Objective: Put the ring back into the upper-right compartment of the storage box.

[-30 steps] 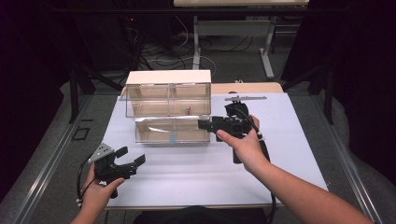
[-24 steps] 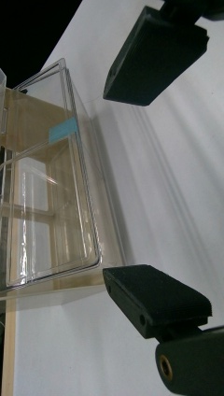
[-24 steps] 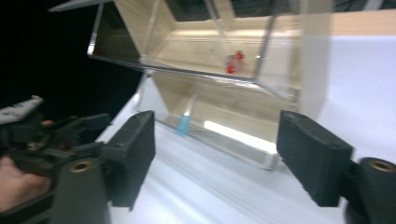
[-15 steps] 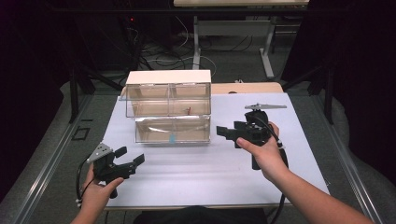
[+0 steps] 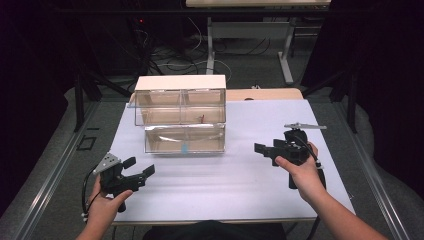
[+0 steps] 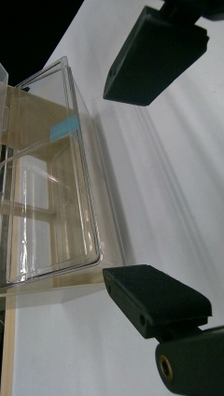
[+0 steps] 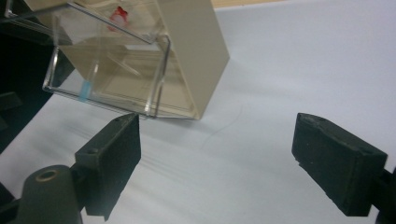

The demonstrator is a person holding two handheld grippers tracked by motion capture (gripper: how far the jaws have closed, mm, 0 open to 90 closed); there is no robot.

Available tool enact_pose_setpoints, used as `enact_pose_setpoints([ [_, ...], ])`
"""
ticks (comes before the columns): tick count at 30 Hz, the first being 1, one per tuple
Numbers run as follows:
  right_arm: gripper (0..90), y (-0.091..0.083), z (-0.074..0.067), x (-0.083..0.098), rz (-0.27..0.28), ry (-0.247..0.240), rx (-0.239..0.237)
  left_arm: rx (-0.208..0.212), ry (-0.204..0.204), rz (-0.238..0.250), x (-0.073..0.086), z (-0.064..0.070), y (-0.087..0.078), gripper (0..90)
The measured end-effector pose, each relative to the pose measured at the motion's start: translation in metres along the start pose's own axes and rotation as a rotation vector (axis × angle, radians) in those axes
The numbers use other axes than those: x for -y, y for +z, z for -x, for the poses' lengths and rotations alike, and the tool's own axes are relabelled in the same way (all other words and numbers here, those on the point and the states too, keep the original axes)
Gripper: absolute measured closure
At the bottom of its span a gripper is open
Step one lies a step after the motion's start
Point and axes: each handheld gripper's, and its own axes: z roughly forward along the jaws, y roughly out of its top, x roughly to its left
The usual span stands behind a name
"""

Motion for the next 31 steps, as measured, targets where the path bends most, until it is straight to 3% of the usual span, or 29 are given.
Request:
enact_pose_setpoints([
  [14,15.0,-0.006,0.036,0.024,0.053,-0.034,0.124,-0.002,-0.005,-0.005,0.0,-0.001,0.0,12.7],
  [29,15.0,0.004,0.061,0.06,0.03,-0.02,0.131,-0.001,-0.01,-0.008,0.0,-0.001,0.001,12.8],
  [31,14.9,0.004,0.066,0.063,0.018,-0.048,0.15,-0.002,-0.009,-0.007,0.0,-0.001,0.001,12.8],
])
